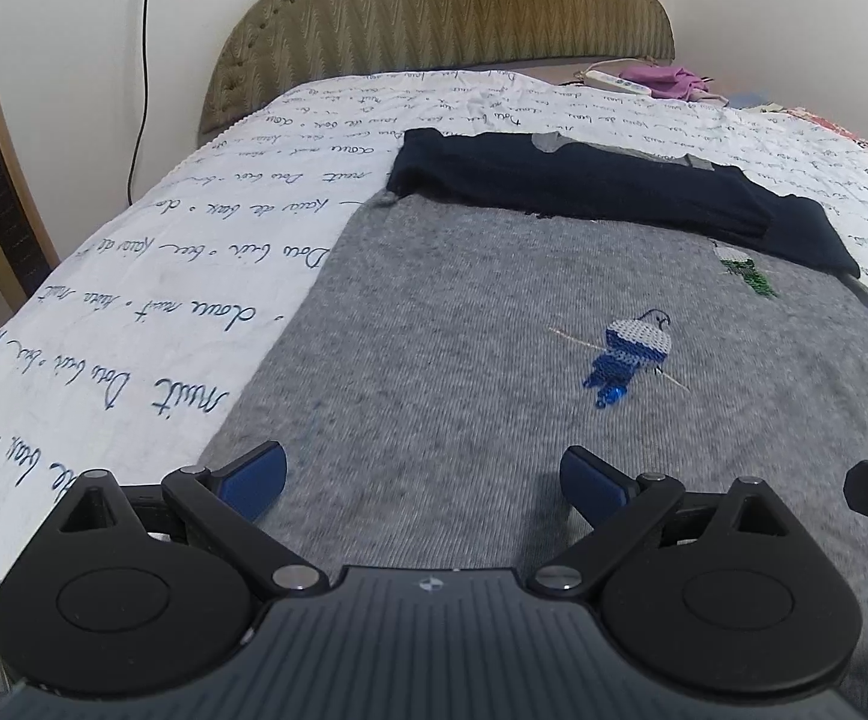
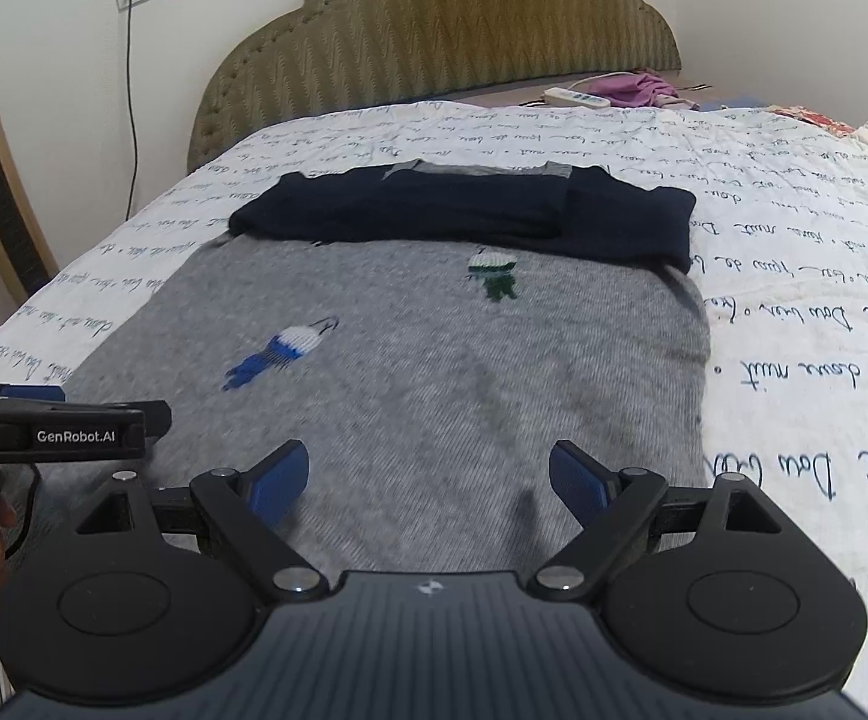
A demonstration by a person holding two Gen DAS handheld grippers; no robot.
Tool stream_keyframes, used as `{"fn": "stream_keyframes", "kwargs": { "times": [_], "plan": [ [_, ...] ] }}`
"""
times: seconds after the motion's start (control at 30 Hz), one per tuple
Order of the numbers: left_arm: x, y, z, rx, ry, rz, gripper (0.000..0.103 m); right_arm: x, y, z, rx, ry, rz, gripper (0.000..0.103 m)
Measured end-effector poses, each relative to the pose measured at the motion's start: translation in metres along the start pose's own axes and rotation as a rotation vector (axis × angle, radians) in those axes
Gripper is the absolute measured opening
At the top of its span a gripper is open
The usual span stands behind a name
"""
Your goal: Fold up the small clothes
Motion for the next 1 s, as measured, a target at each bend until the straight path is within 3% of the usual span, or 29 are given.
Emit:
{"fn": "stream_keyframes", "kwargs": {
  "times": [0.77, 1.0],
  "plan": [
    [-0.022, 0.011, 0.023, -0.018, 0.016, -0.039, 0.102, -0.025, 0.007, 0.025, 0.039, 0.010, 0.007, 0.088],
    [-0.028, 0.028, 0.033, -0.103, 0.003, -0.063, 0.102, -0.033, -0.003, 0.034, 0.034, 0.001, -0.027, 0.088]
  ]
}}
Point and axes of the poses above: each gripper's, at about its wrist camera, not at the fingertips, and z roughly against the way its jaws point, y to its left, x to its top, the point moved 5 cm from there along -z, roughly the way its jaws point, and after that the axes turned 3 degrees about x, right-handed, at the moved point
